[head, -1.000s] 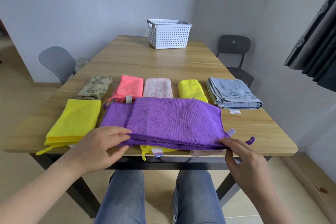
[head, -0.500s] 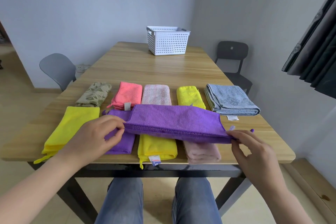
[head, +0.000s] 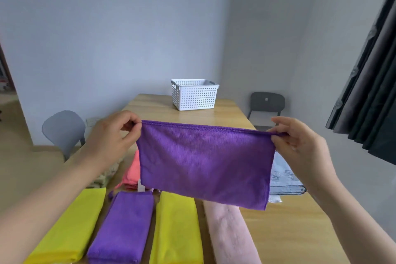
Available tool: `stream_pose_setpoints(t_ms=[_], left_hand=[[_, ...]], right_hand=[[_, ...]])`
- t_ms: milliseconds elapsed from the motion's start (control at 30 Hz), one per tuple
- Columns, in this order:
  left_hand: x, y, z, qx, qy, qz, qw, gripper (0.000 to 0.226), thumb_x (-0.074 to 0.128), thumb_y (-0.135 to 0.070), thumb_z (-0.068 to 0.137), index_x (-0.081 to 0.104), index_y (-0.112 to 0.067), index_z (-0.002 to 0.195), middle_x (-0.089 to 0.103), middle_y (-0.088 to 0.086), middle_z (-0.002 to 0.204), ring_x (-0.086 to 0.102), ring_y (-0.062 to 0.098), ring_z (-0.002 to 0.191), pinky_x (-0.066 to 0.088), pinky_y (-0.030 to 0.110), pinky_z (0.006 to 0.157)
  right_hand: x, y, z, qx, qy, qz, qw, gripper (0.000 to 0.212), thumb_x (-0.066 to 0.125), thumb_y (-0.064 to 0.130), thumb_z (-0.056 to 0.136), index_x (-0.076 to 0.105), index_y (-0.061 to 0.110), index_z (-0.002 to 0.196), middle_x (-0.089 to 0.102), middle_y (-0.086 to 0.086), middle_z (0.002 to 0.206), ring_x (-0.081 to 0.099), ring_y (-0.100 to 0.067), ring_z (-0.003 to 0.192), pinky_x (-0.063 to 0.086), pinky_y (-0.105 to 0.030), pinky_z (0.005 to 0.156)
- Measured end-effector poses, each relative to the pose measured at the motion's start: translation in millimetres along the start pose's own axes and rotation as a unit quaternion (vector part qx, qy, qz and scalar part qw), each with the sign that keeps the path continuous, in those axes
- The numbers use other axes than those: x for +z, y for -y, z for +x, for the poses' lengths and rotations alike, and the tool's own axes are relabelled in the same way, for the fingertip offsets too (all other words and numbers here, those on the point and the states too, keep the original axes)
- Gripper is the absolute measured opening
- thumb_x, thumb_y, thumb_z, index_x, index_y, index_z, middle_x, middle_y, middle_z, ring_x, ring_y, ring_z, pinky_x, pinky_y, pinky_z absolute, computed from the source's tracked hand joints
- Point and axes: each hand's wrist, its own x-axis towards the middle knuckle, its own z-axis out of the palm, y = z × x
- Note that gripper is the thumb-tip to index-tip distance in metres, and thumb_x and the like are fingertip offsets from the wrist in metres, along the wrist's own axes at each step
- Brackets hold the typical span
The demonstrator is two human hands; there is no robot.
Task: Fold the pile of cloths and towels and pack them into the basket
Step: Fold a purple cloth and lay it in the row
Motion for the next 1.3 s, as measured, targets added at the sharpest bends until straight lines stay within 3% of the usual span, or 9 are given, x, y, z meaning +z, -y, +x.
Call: stream_pose_setpoints(t_ms=[133, 200, 267, 400, 567, 733, 900, 1100, 1300], left_hand=[[1, 14, 22, -0.056, -0.011, 0.007, 0.998, 0.028, 0.063, -0.004, 0.084, 0.056, -0.027, 0.069, 0.060, -0.021, 0.083, 0.055, -0.006, 0.067, 0.036, 0.004, 0.062], [0, 18, 28, -0.076, -0.010, 0.015, 0.997, 0.025, 0.062, -0.007, 0.085, 0.056, -0.025, 0.069, 0.060, -0.021, 0.081, 0.055, -0.003, 0.066, 0.035, 0.004, 0.059], [0, 22, 33, -0.093, -0.015, 0.021, 0.995, 0.024, 0.062, -0.007, 0.085, 0.056, -0.024, 0.069, 0.062, -0.015, 0.075, 0.054, -0.004, 0.064, 0.035, 0.005, 0.058], [-2, 24, 34, -0.110, -0.003, 0.040, 0.993, 0.016, 0.063, -0.007, 0.085, 0.060, -0.017, 0.073, 0.060, -0.009, 0.066, 0.053, -0.009, 0.064, 0.035, 0.003, 0.058], [-5, 22, 32, -0.108, 0.012, 0.054, 0.993, 0.011, 0.062, -0.011, 0.087, 0.062, -0.015, 0.076, 0.061, -0.007, 0.069, 0.056, 0.005, 0.068, 0.036, 0.007, 0.060], [-4, 19, 33, -0.105, 0.031, 0.057, 0.992, 0.009, 0.062, -0.009, 0.086, 0.063, -0.014, 0.078, 0.061, -0.008, 0.070, 0.056, 0.004, 0.066, 0.037, 0.008, 0.060], [-2, 20, 32, -0.107, 0.028, 0.041, 0.993, 0.015, 0.061, -0.010, 0.086, 0.061, -0.019, 0.074, 0.061, -0.009, 0.068, 0.054, -0.003, 0.069, 0.040, 0.012, 0.061], [9, 15, 23, -0.100, 0.063, 0.030, 0.992, 0.013, 0.062, -0.007, 0.086, 0.062, -0.015, 0.075, 0.060, -0.008, 0.068, 0.054, -0.001, 0.068, 0.038, 0.010, 0.058], [12, 11, 20, -0.095, 0.061, 0.031, 0.993, 0.013, 0.062, -0.010, 0.087, 0.062, -0.021, 0.082, 0.064, -0.010, 0.076, 0.059, 0.006, 0.072, 0.044, 0.021, 0.066]], right_hand=[[-10, 4, 28, 0.117, 0.154, 0.186, 0.963, 0.029, 0.079, 0.015, 0.074, 0.072, 0.019, 0.101, 0.074, -0.008, 0.092, 0.068, -0.022, 0.085, 0.055, -0.022, 0.075], [-8, 6, 34, 0.155, 0.226, 0.230, 0.934, 0.055, 0.089, 0.035, 0.052, 0.074, 0.016, 0.101, 0.073, -0.010, 0.093, 0.069, -0.018, 0.081, 0.054, -0.018, 0.071], [-2, 8, 39, 0.160, 0.245, 0.248, 0.924, 0.046, 0.086, 0.022, 0.057, 0.073, 0.013, 0.101, 0.072, -0.012, 0.091, 0.068, -0.016, 0.078, 0.054, -0.018, 0.069], [6, 15, 43, 0.150, 0.245, 0.168, 0.943, 0.037, 0.067, -0.012, 0.076, 0.071, 0.015, 0.101, 0.074, -0.010, 0.093, 0.069, -0.015, 0.080, 0.055, -0.020, 0.074], [17, 18, 38, 0.056, 0.266, -0.058, 0.961, 0.037, 0.063, -0.004, 0.081, 0.073, 0.032, 0.082, 0.075, 0.009, 0.083, 0.070, -0.010, 0.080, 0.056, -0.022, 0.078], [21, 19, 36, -0.005, 0.262, -0.179, 0.948, 0.033, 0.053, -0.001, 0.080, 0.070, 0.027, 0.079, 0.063, 0.016, 0.062, 0.054, -0.008, 0.057, 0.045, -0.017, 0.058], [24, 12, 27, 0.060, 0.228, -0.053, 0.970, 0.031, 0.050, -0.006, 0.080, 0.065, 0.021, 0.081, 0.064, 0.004, 0.061, 0.058, -0.010, 0.053, 0.050, -0.030, 0.057], [29, -6, 19, 0.135, 0.139, 0.059, 0.979, 0.039, 0.043, -0.012, 0.080, 0.069, 0.015, 0.089, 0.047, 0.004, 0.048, 0.036, -0.011, 0.042, 0.033, -0.016, 0.043], [27, -9, 22, 0.226, 0.150, 0.130, 0.954, 0.029, 0.046, -0.006, 0.090, 0.071, 0.005, 0.081, 0.067, -0.015, 0.067, 0.065, -0.018, 0.058, 0.057, -0.025, 0.059]])
